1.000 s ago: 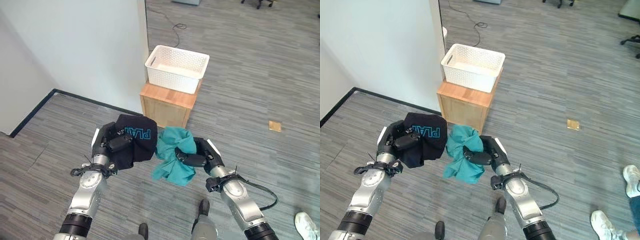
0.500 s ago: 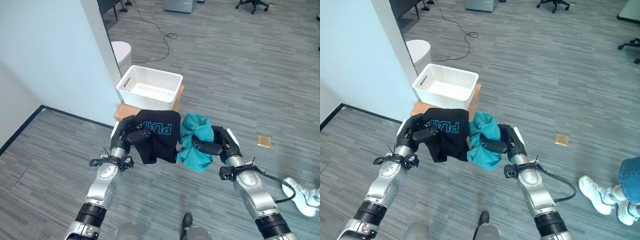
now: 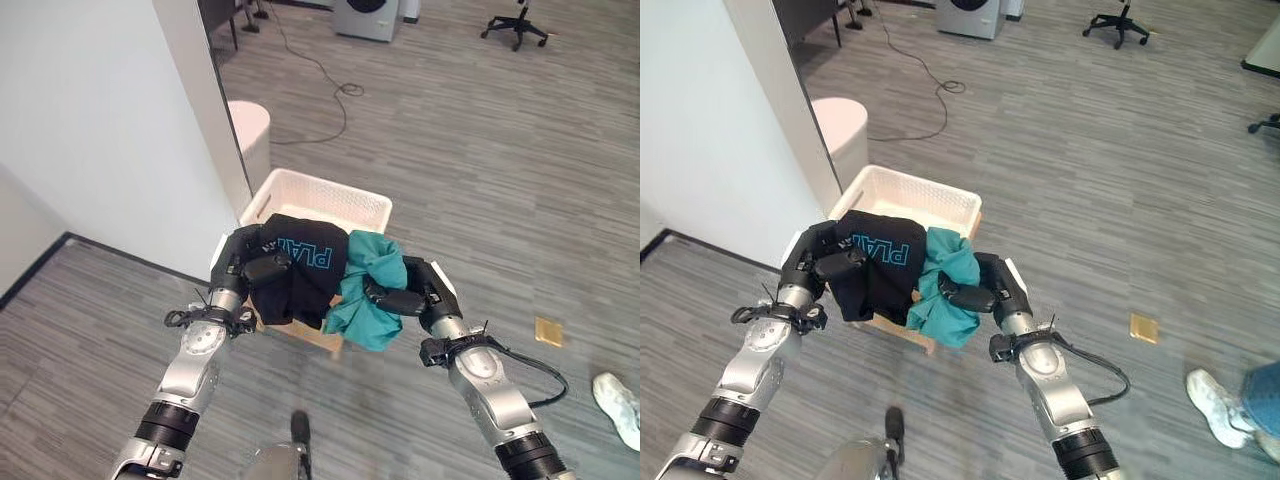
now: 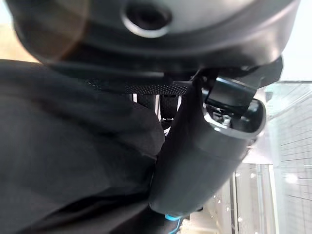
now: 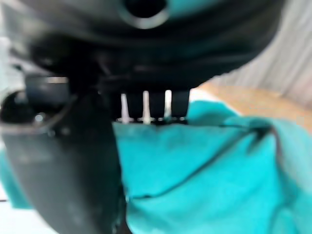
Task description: Pick up bed clothes into laundry basket.
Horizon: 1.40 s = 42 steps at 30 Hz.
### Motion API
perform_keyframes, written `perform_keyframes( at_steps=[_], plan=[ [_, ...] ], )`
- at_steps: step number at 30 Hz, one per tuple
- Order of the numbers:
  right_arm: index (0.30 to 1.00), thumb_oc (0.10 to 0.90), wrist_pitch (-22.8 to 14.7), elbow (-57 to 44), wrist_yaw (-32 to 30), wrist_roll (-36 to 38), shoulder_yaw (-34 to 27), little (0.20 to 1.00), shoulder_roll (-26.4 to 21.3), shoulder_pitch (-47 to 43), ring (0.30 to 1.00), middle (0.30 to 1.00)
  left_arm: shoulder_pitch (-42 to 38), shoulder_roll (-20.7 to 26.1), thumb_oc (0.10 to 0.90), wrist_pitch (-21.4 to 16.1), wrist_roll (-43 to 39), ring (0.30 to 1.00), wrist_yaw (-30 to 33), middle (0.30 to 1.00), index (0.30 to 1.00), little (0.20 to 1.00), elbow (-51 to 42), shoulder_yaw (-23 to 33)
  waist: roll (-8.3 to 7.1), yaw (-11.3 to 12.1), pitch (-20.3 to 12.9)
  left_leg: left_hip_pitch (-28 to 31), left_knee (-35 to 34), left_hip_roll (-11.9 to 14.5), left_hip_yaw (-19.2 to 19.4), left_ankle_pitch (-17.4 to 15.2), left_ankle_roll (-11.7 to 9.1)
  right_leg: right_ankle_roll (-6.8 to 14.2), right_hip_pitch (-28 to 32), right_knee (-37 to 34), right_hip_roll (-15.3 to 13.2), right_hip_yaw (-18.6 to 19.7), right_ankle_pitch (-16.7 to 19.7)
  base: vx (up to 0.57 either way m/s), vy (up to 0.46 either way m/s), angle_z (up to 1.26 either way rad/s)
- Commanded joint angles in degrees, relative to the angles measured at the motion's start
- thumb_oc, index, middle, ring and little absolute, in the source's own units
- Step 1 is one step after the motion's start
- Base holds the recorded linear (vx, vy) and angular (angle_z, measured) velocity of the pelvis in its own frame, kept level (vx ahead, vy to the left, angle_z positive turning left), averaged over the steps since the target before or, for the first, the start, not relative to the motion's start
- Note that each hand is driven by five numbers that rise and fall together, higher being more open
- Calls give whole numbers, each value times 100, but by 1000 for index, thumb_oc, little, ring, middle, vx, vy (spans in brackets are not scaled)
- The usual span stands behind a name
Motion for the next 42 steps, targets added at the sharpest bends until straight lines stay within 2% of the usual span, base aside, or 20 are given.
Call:
perform_keyframes(
  at_steps=[1,2,3,4,5,6,8,10,12,14,17,18,19,23,28,36,42],
  plan=[
    [300,400,-594,-383,83,-384,-111,300,-8,-847,300,300,-715,62,400,-786,-118,300,-23,300,300,300,-789,49,38,-3,-300,14,357,412,-224,-233,-215,161,-444,694,504,-117,1366,243,16,72],
    [300,400,-528,-420,88,-676,-143,300,-99,-869,300,300,-717,114,400,-758,-69,300,-26,300,300,300,-787,24,144,-136,-264,248,211,445,-374,-276,-216,81,-828,781,520,7,1289,294,-32,53],
    [300,400,-522,-435,67,-743,-198,300,-155,-844,300,300,-704,152,400,-754,-47,300,-50,300,300,300,-807,39,151,-209,-257,431,95,415,-444,-309,-258,32,-1002,482,291,-55,1252,515,-216,26],
    [300,400,-498,-436,14,-723,-395,300,-261,-797,300,300,-760,148,400,-764,-81,300,-110,300,300,300,-825,21,95,-276,-280,548,-10,372,-697,-380,-420,-90,-1001,-506,50,217,1167,368,-221,14],
    [300,400,-498,-438,13,-722,-401,300,-262,-790,300,300,-759,146,400,-763,-82,300,-110,300,300,300,-825,15,102,-306,-261,580,-18,373,-736,-386,-425,-88,-929,-545,50,168,1160,512,-424,67],
    [300,400,-665,-395,-243,-900,-595,300,-555,-916,300,300,-828,145,400,-820,102,300,35,300,300,300,-837,-7,-115,-263,-311,575,110,336,-1075,-569,-590,-146,-747,-1912,-93,427,1063,320,-290,100],
    [300,400,-411,-400,-84,-976,-771,300,-732,-863,300,300,-645,157,400,-713,17,300,-197,300,300,300,-874,6,-195,-245,-366,603,116,368,-1076,-605,-650,-51,-314,-2293,-46,257,1117,243,-217,113],
    [300,400,-500,-416,-129,-972,-774,300,-794,-911,300,300,-585,127,400,-762,28,300,-215,300,300,300,-815,36,-232,-194,-419,632,31,382,-1069,-558,-680,-47,-211,-2376,12,144,1125,134,-116,61],
    [300,400,-535,172,-223,-937,-816,300,-1330,-1407,300,300,-402,18,400,-753,-239,300,-452,300,300,300,-826,-63,-244,-111,-610,617,-245,430,-1258,-385,-785,-109,21,-2782,207,-86,1100,218,-207,8],
    [300,400,-507,603,-234,-945,-693,300,-1668,-1773,300,300,-285,-26,400,-724,-334,300,-538,300,300,300,-831,-154,-230,-120,-629,642,-396,482,-1363,-327,-839,-162,114,-2982,316,-128,1070,143,-144,32],
    [300,400,-357,1974,-312,-922,-53,300,-2452,-2895,300,300,-181,-45,400,-701,-686,300,-608,300,300,300,-839,-404,-263,-13,-637,675,-594,609,-1414,-233,-945,-229,180,-3158,470,-268,1044,82,-114,2],
    [300,400,-385,2042,-314,-904,4,300,-2463,-2974,300,300,-191,-58,400,-701,-688,300,-606,300,300,300,-839,-384,-245,-27,-626,675,-599,612,-1415,-229,-948,-232,177,-3156,474,-269,1043,-3,-67,3],
    [300,400,-309,2808,-341,-1092,591,300,-2790,-3862,300,300,-244,-2,400,-718,-783,300,-628,300,300,300,-916,-484,-241,16,-576,656,-673,655,-1431,-163,-992,-266,149,-3180,536,-286,1033,-14,-51,14],
    [300,400,-281,3363,-443,-1424,1208,300,-2816,-4756,300,300,-368,-19,400,-758,-789,300,-588,300,300,300,-952,-581,-195,32,-508,582,-706,702,-1453,-75,-1059,-286,125,-3217,590,-367,1030,7,-25,13],
    [300,400,-293,3726,-418,-1648,1693,300,-2753,-5323,300,300,-406,23,400,-780,-809,300,-582,300,300,300,-1033,-688,-179,119,-489,514,-722,724,-1501,-42,-1079,-295,114,-3249,628,-457,1025,10,-6,6],
    [300,400,-327,3777,-493,-1747,2028,300,-2492,-5845,300,300,-364,48,400,-818,-742,300,-521,300,300,300,-1048,-735,-172,195,-457,449,-738,700,-1562,-25,-1087,-278,143,-3249,595,-565,1038,5,23,10],
    [300,400,-257,3801,-475,-2007,2230,300,-2232,-5984,300,300,-294,57,400,-833,-825,300,-461,300,300,300,-1033,-718,-227,330,-451,382,-756,615,-1663,-27,-1076,-256,165,-3249,529,-668,1072,-2,42,8]
  ],
)
